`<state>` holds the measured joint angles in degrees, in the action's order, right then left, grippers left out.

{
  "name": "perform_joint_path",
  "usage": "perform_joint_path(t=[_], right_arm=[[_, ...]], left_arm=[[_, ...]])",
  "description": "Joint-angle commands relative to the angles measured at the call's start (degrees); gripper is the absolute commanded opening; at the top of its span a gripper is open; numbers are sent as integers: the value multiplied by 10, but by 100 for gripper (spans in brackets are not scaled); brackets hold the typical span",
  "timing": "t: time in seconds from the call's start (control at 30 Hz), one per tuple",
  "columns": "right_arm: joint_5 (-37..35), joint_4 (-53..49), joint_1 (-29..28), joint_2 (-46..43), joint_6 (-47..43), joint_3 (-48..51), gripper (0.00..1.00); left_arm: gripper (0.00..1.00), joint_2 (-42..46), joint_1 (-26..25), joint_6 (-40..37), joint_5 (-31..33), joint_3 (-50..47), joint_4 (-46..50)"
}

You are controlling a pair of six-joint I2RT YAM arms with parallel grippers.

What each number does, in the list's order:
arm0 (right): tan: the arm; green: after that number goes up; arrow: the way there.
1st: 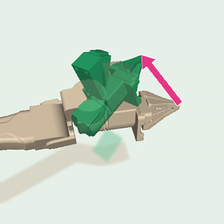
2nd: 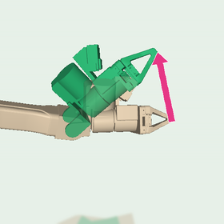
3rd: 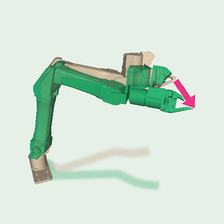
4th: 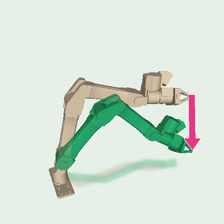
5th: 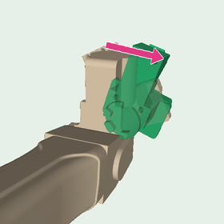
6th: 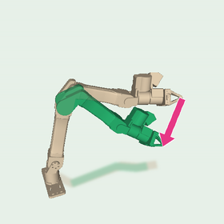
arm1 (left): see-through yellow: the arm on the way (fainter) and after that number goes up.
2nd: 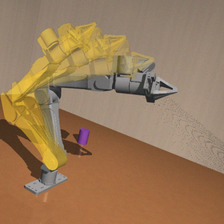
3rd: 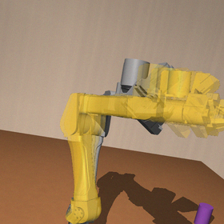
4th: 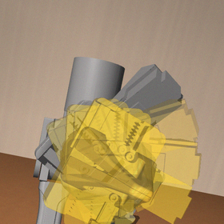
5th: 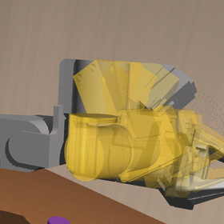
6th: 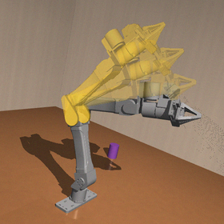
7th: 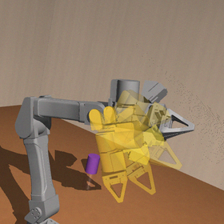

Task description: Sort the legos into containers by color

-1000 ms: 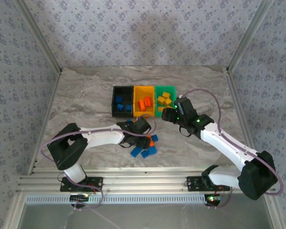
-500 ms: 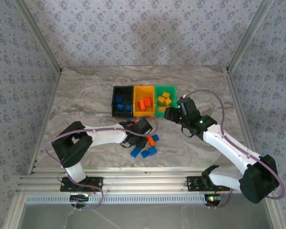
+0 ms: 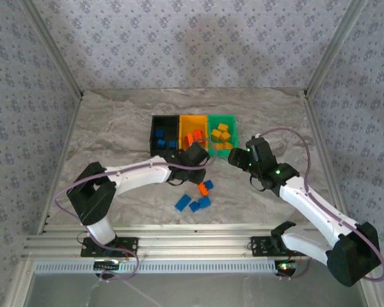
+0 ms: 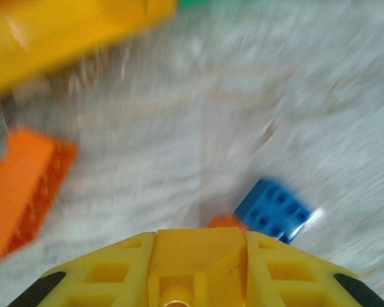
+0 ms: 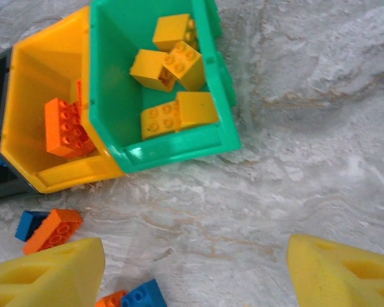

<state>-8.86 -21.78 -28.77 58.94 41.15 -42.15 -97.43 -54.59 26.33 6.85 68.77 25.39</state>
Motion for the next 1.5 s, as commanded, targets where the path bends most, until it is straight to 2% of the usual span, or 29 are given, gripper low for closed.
perform_joint_path(t=[0.0, 0.3, 0.43, 0.63, 0.7, 0.77, 0.9, 1.03, 1.27, 1.47], right_arm=[[-16, -20, 9, -21, 18, 18, 77], [-15, -25, 15, -31, 19, 37, 77], [10, -3, 16, -28, -5, 51, 77], [62, 30, 16, -24, -33, 72, 78], [71, 37, 15, -24, -37, 78, 78], [87, 46, 12, -19, -39, 81, 78], [114, 57, -7, 9, -46, 72, 78], [111, 58, -61, 54, -79, 47, 75], [71, 50, -161, 156, -109, -21, 62], [22, 33, -175, 215, -79, -41, 48]], left_arm=[[28, -17, 13, -24, 4, 81, -5], [29, -187, 51, -43, 20, 300, -5], [30, -255, 59, -36, 20, 388, 10], [49, -315, 61, -18, 5, 488, 34], [54, -316, 60, -9, -7, 507, 37], [63, -300, 61, 1, -16, 506, 31], [85, -214, 61, 13, -25, 418, -19], [97, -80, 63, 30, -27, 254, -97], [100, 174, 63, 84, 15, -55, -139], [100, 350, 62, 130, 59, -218, -94]])
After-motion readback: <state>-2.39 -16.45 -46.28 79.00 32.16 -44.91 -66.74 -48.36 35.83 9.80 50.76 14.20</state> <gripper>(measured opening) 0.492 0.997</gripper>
